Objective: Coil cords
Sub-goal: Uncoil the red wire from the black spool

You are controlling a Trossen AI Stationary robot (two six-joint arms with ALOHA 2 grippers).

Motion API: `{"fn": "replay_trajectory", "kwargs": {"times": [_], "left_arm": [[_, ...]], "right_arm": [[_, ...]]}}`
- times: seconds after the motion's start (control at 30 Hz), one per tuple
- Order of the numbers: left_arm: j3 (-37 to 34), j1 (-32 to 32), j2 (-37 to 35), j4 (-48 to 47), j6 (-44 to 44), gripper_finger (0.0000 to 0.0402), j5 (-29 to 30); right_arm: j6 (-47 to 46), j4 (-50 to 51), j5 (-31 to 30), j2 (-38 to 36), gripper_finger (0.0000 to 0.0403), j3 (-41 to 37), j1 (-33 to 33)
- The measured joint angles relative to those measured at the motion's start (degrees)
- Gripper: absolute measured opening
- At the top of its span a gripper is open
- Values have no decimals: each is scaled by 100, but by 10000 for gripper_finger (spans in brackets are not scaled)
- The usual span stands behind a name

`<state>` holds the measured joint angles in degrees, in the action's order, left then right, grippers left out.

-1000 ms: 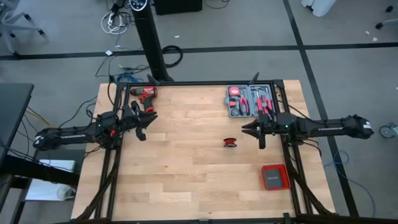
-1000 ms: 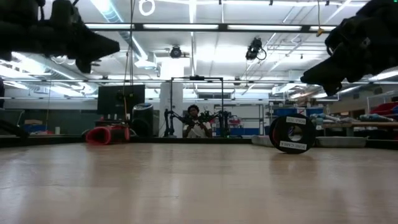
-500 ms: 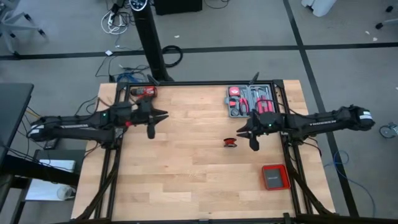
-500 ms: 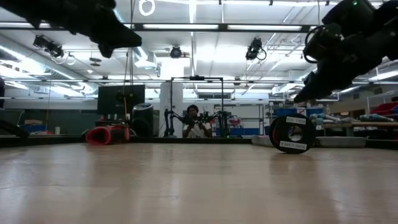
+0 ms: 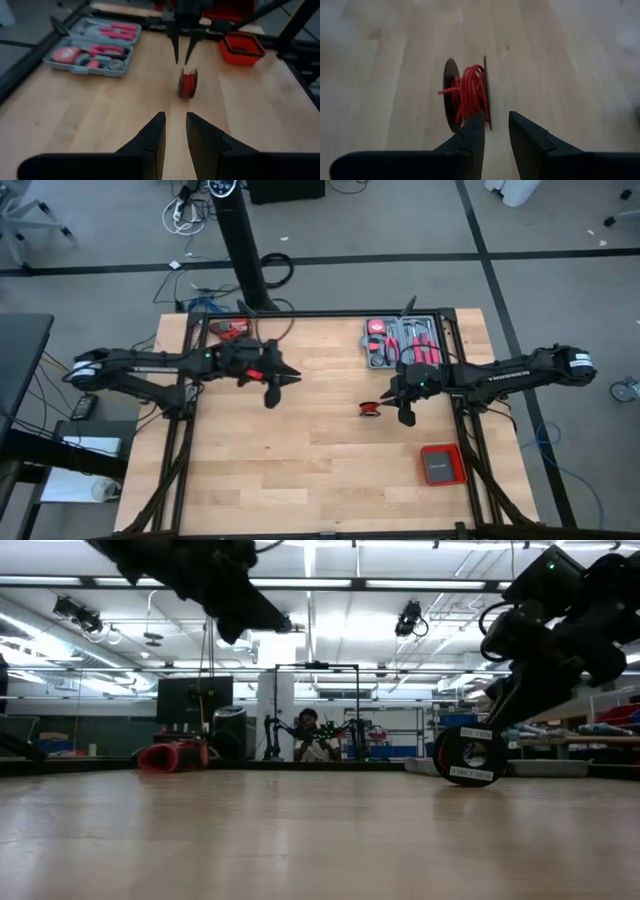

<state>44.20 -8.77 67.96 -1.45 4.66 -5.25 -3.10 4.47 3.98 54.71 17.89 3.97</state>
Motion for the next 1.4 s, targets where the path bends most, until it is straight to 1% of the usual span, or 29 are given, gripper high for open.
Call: {"fn": "replay_trajectory", "kwargs": {"times": [0.2,0.3,0.4,0.5,0.63,0.83,1.07,1.27,1.4], "left_arm": [[479,192,868,68,-597,84,107],[738,273,1238,74,-643,91,136],[979,343,1573,121,-621,98,147],[1183,405,1884,133,-619,99,-61],[1300,477,2157,207,-615,99,-155],[1295,544,2421,229,-556,99,-154],[1297,618,2507,380,-447,99,-152],[1291,622,2523,284,-441,99,-150],[1291,627,2523,258,-414,99,-150]], "right_arm": [[91,-49,-129,158,89,0,0],[125,-214,-94,301,89,2,-9],[134,-386,86,522,89,2,-9],[153,-558,127,758,89,0,-9],[184,-846,159,1003,89,2,-11],[269,-1376,192,1334,89,3,-15],[334,-1852,233,1720,89,4,-15],[305,-2060,255,1813,89,1,-20],[146,-2625,395,1841,89,2,-24]]}}
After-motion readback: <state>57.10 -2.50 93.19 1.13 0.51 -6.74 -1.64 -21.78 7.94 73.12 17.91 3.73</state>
